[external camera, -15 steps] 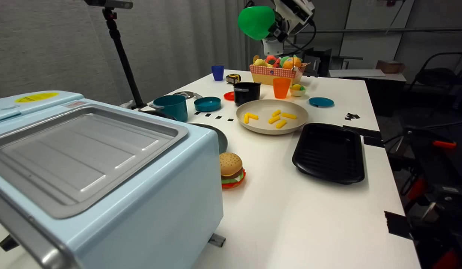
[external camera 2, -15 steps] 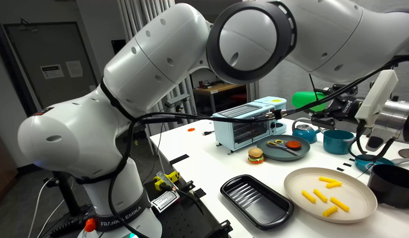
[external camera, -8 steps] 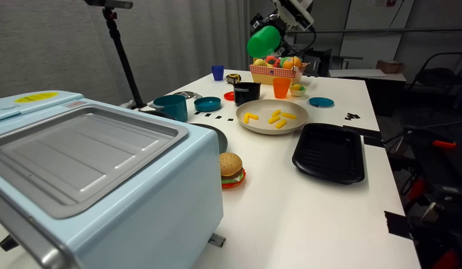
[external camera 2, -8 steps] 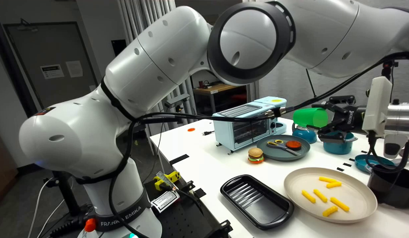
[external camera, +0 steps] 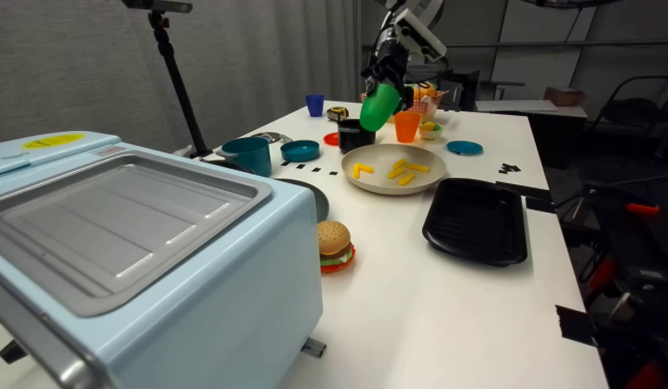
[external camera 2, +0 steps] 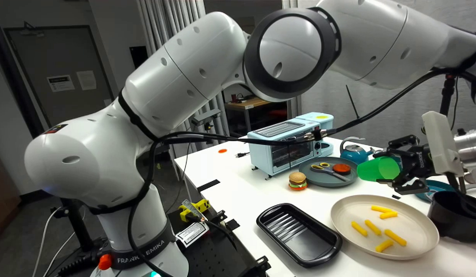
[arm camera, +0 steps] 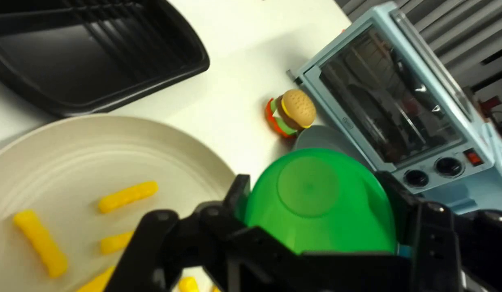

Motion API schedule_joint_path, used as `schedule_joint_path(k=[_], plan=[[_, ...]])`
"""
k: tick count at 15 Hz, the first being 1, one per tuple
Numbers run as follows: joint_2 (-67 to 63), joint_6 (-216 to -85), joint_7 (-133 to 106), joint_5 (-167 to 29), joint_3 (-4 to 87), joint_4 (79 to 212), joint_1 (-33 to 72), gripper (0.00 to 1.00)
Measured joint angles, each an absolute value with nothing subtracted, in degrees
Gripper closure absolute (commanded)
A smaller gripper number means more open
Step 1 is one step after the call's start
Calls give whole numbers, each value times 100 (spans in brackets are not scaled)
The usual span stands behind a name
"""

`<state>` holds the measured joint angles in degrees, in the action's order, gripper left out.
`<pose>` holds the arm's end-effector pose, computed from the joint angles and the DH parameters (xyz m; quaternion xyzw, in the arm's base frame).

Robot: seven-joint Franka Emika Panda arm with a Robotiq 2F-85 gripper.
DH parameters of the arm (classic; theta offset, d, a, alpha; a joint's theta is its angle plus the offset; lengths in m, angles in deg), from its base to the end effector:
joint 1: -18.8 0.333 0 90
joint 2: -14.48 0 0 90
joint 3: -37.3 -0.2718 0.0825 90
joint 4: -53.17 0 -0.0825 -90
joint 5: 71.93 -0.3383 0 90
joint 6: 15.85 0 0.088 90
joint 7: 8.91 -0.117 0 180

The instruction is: Pour the fries out of the green cup onto the plate

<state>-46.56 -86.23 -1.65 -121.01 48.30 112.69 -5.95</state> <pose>0.5624 -0.2326 0.1795 -0.8262 0.2384 0.2481 0.4460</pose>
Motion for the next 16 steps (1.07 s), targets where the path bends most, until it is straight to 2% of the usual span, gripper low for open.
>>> schedule_joint_path(k=[3,11,16], plan=[[-4370,-9237,101,-11770,5081,11540,-362,47],[-2170,-10861,302,-10627,6141,13399,595,47],[-1369,-12712,-94,-9829,6303,14928,1244,47]])
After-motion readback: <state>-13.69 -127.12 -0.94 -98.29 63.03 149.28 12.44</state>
